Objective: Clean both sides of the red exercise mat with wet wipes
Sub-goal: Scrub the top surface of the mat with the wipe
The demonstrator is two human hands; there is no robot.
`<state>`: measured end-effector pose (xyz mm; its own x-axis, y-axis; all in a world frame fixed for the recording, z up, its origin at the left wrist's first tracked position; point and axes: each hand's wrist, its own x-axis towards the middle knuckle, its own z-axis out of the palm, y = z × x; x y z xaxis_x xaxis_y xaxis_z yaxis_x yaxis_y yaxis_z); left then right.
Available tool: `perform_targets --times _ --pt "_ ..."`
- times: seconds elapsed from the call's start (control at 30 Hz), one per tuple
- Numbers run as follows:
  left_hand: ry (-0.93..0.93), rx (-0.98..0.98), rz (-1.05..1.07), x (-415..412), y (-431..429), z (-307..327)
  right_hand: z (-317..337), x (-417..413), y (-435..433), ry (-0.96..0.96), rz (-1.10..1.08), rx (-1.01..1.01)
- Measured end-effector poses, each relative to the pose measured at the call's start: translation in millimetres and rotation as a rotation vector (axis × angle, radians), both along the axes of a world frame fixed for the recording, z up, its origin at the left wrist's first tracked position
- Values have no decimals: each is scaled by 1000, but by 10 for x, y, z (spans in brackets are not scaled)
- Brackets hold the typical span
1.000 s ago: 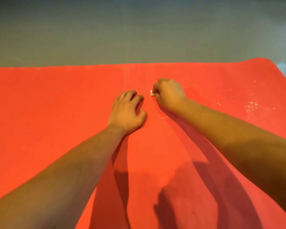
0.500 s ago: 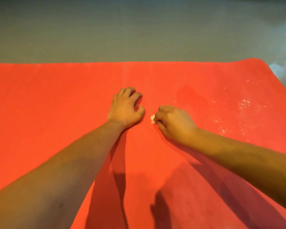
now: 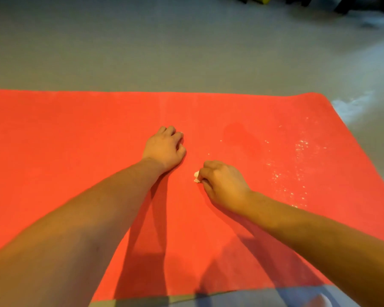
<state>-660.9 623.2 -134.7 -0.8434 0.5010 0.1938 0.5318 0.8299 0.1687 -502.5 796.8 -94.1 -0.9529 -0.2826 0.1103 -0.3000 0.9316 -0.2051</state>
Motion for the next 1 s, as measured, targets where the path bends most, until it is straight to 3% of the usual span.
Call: perform_targets --times 0.13,0.4,0.5,0.67,0.8,1.0 --pt "-40 -33 13 91 31 42 -28 154 -58 29 5 52" --pt "-114 -53 9 625 -113 119 227 -718 -159 -73 -286 188" --pt "-135 -75 12 845 -173 186 249 -406 -199 -90 -227 200" --pt "-165 -114 8 1130 -255 252 147 490 -220 -125 -125 34" --pt "-234 -140 3 1352 -315 323 127 1130 -230 -171 28 49" --pt "-368 -146 9 1796 -420 378 194 913 -226 -162 -55 25"
